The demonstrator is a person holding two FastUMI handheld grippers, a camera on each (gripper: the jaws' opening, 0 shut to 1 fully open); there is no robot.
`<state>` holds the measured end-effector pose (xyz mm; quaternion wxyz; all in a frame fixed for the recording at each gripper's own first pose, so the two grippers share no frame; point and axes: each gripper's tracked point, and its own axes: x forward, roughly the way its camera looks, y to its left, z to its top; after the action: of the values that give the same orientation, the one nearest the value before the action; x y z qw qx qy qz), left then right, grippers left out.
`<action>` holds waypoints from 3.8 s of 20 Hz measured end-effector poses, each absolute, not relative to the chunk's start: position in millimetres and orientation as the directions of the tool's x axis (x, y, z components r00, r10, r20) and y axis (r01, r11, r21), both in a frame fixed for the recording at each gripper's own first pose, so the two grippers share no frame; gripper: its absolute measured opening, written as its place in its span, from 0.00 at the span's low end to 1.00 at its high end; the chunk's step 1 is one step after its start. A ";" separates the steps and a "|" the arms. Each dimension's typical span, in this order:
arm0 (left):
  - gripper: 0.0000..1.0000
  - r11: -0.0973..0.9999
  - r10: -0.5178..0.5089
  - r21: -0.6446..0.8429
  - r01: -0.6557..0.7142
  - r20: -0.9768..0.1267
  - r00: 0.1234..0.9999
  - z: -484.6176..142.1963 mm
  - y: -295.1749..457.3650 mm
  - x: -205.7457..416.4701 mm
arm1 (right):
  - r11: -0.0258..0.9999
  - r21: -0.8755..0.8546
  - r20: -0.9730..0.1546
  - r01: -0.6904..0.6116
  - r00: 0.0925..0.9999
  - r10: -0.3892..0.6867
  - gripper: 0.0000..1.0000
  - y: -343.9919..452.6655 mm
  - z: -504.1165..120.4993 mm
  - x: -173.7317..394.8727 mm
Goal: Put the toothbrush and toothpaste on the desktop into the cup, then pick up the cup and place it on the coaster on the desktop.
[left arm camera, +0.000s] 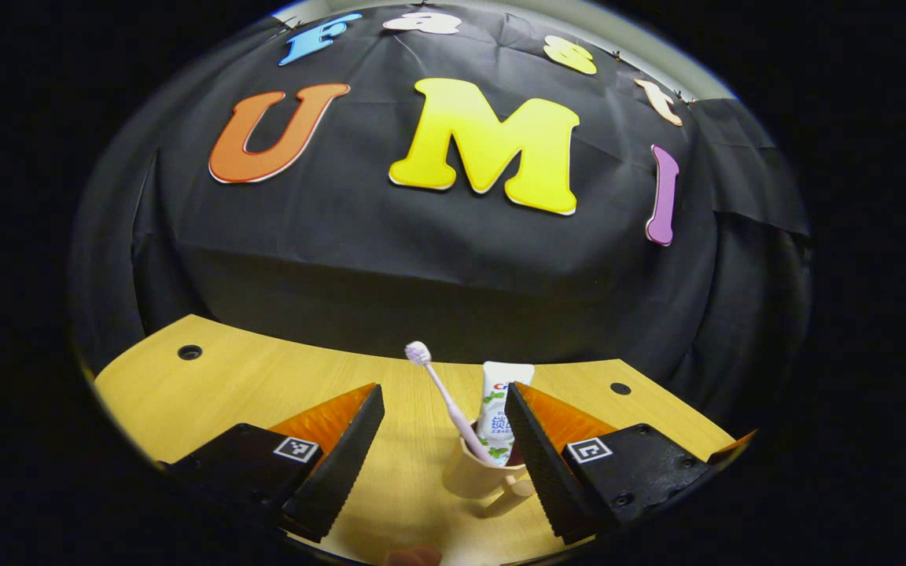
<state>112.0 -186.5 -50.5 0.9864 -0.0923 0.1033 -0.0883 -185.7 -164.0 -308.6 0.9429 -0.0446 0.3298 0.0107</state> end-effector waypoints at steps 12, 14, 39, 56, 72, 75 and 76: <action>0.98 0.995 0.017 -0.098 -0.033 -0.154 0.988 40.2 -16.5 17.9 | 0.990 0.065 -0.759 -0.122 0.638 0.128 0.95 -48.8 -278.2 -112.2; 0.98 0.992 0.059 -0.098 -0.074 -0.148 0.987 50.4 4.3 1.8 | 0.991 0.083 -0.815 -0.105 0.566 0.128 0.95 -42.3 -293.4 -101.4; 0.98 0.951 0.213 -0.142 -0.275 -0.345 0.914 31.2 84.5 -75.3 | 0.999 0.021 -0.979 -0.033 0.202 0.027 0.58 -44.9 -411.7 -54.6; 0.98 0.944 0.210 -0.163 -0.287 -0.373 0.904 29.5 89.4 -101.1 | 0.998 0.028 -0.968 -0.053 0.246 0.041 0.25 -36.3 -400.9 -56.8; 0.98 0.940 0.258 -0.125 -0.318 -0.353 0.900 30.9 120.8 -134.3 | 0.966 0.044 -0.952 -0.253 0.282 0.117 0.25 123.5 -381.8 -49.4; 0.98 0.935 0.262 -0.135 -0.328 -0.360 0.895 27.4 124.3 -136.4 | 0.959 0.032 -0.958 -0.281 0.267 0.110 0.25 143.5 -389.4 -51.3; 0.98 0.933 0.266 -0.136 -0.333 -0.363 0.893 26.0 126.1 -137.3 | 0.958 0.028 -0.960 -0.286 0.260 0.105 0.25 147.0 -393.4 -52.7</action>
<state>-137.3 126.1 26.0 0.9680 -0.0977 0.1718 0.1549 -52.7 147.0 -393.4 0.7900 -0.0758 0.5957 0.1236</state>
